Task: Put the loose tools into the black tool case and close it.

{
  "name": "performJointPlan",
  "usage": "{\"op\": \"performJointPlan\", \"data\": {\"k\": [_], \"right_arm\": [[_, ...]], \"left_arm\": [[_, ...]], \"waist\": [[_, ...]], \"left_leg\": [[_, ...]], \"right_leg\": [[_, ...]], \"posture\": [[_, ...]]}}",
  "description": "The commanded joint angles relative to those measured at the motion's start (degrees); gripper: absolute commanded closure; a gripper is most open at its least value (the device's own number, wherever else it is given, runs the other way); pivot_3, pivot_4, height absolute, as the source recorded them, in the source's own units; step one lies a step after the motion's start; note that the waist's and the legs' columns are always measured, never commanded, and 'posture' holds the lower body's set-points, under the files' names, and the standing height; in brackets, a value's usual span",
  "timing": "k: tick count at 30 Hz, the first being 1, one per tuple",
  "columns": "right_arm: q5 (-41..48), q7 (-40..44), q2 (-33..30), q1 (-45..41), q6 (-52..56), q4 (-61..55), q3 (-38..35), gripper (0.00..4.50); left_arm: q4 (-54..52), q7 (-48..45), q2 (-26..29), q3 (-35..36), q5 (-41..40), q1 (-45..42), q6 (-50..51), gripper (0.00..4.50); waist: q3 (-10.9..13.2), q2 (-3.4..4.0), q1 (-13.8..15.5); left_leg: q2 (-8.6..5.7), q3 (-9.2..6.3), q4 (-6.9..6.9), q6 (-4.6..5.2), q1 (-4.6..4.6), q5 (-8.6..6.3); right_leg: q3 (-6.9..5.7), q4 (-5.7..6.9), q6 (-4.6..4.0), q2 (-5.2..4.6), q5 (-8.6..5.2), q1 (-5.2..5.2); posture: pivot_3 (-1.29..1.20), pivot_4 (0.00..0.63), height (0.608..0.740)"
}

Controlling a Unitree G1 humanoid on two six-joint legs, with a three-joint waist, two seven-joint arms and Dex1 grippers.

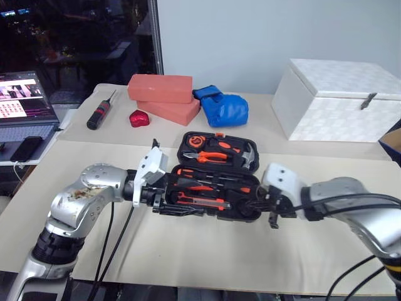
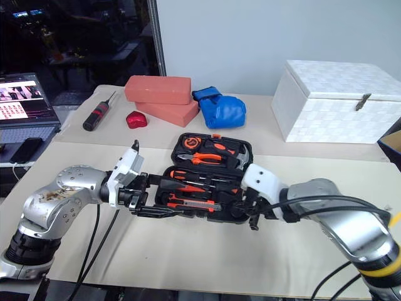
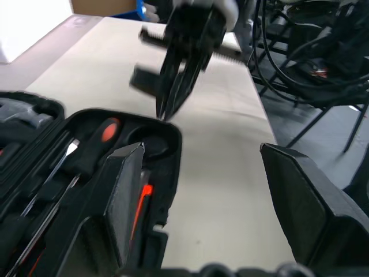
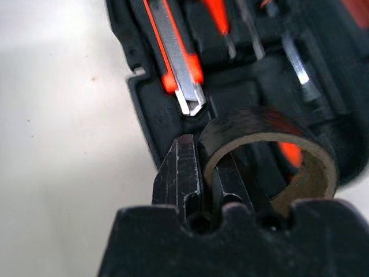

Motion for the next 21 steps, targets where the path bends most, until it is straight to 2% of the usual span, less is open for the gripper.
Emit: {"op": "performJointPlan", "data": {"k": [1, 11, 19, 21], "right_arm": [[-2.05, 2.01, -0.85, -2.45, -0.13, 0.07, 3.55, 4.46], [-3.70, 7.75, -0.42, -7.26, 0.52, 1.85, 9.98, 4.46], [-6.26, 10.93, -0.27, -9.71, -2.02, 4.42, 11.99, 1.75], [-6.35, 11.88, -0.61, -9.90, -2.37, 4.30, 11.79, 1.75]], "left_arm": [[-1.65, 1.13, 0.60, 1.48, -0.29, 0.03, -0.93, 1.02], [-4.23, 5.01, 1.26, 1.51, -1.72, -0.92, 1.97, 1.02], [-5.54, 8.47, 1.02, 1.98, -2.63, -2.14, 4.78, 1.02], [-6.16, 9.19, 1.12, 2.12, -3.14, -2.23, 5.55, 1.02]], "waist": [[0.00, 0.00, -0.01], [0.00, 0.00, -0.13], [0.00, -0.01, -0.06], [0.00, -0.01, -0.09]], "left_leg": [[0.00, 0.00, 0.00, 0.06, -0.12, -0.05], [0.01, -0.03, -0.01, 0.26, -0.16, -0.21], [0.01, -0.04, 0.01, 0.26, -0.07, -0.20], [0.01, -0.04, 0.00, 0.26, -0.10, -0.21]], "right_leg": [[0.00, 0.02, 0.00, 0.00, 0.00, -0.09], [-0.05, 0.19, 0.36, 0.05, -0.02, -0.22], [-0.05, 0.28, 0.31, 0.08, -0.01, -0.18], [-0.05, 0.26, 0.32, 0.08, -0.01, -0.19]], "posture": [[0.00, 0.150, 0.740], [0.00, 0.150, 0.740], [0.00, 0.150, 0.740], [0.00, 0.150, 0.740]]}}
